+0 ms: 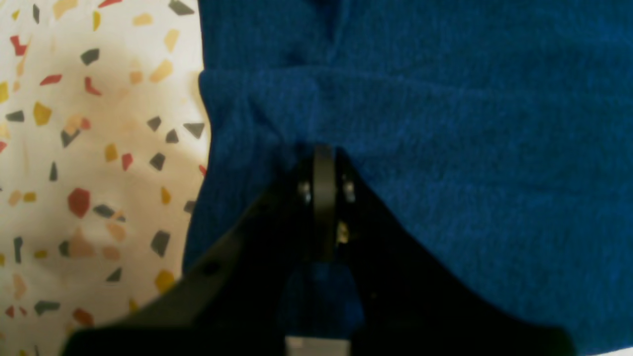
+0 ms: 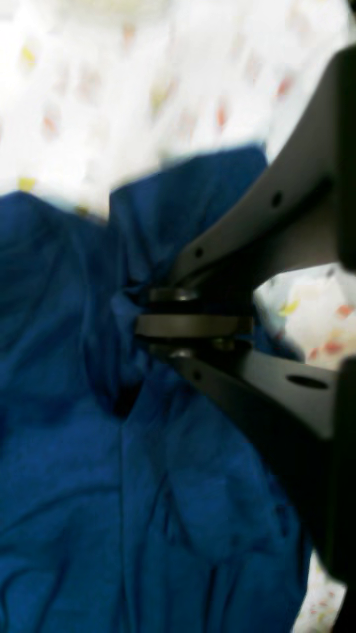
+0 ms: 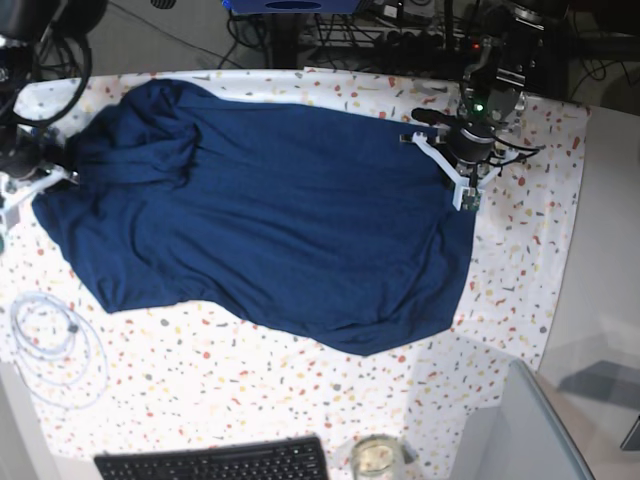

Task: Layout the t-shirt on the table in an organized manner, then fold the t-shirt properly
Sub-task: 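Pull the shirt corner with the right gripper away from the left gripper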

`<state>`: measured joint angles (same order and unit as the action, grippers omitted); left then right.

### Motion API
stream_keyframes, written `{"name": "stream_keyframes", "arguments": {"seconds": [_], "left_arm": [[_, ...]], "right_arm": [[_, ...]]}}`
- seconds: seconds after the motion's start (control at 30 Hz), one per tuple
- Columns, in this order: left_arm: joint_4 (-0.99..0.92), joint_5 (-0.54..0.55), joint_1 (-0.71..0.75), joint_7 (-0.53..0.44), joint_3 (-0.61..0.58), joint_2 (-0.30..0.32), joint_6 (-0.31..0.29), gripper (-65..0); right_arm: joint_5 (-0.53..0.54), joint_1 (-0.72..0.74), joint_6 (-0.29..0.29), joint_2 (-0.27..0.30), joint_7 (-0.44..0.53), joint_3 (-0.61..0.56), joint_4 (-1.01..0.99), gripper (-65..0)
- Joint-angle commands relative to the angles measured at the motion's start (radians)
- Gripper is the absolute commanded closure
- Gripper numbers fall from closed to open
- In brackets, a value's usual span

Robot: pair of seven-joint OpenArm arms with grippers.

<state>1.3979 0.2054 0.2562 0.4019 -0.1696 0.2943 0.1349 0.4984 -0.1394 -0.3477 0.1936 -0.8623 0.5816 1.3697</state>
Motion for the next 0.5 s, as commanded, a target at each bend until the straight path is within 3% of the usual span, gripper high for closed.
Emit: {"name": "stream_keyframes", "arguments": {"seconds": [0.0,0.13,0.2,0.37,0.47], "left_arm": [[0.005,-0.002,0.012,0.030,0.000,0.007,0.004,0.0],[0.005,-0.002,0.032,0.029,0.000,0.007,0.004,0.0],[0.005,-0.002,0.032,0.029,0.000,0.007,0.004,0.0],[0.005,-0.002,0.027,0.029,0.000,0.007,0.004,0.0],[0.005,-0.002,0.025,0.029,0.002,0.007,0.004,0.0]], "right_arm": [[0.013,0.007,0.002,0.025,0.015,0.004,0.018,-1.2],[0.013,0.007,0.003,0.024,-0.042,0.002,0.018,-2.0],[0.013,0.004,0.003,0.024,-0.074,0.008,0.018,-7.1],[0.013,-0.115,0.003,0.019,0.005,0.010,0.145,-37.4],[0.013,-0.177,0.005,0.022,0.073,0.010,0.201,-45.5]]}}
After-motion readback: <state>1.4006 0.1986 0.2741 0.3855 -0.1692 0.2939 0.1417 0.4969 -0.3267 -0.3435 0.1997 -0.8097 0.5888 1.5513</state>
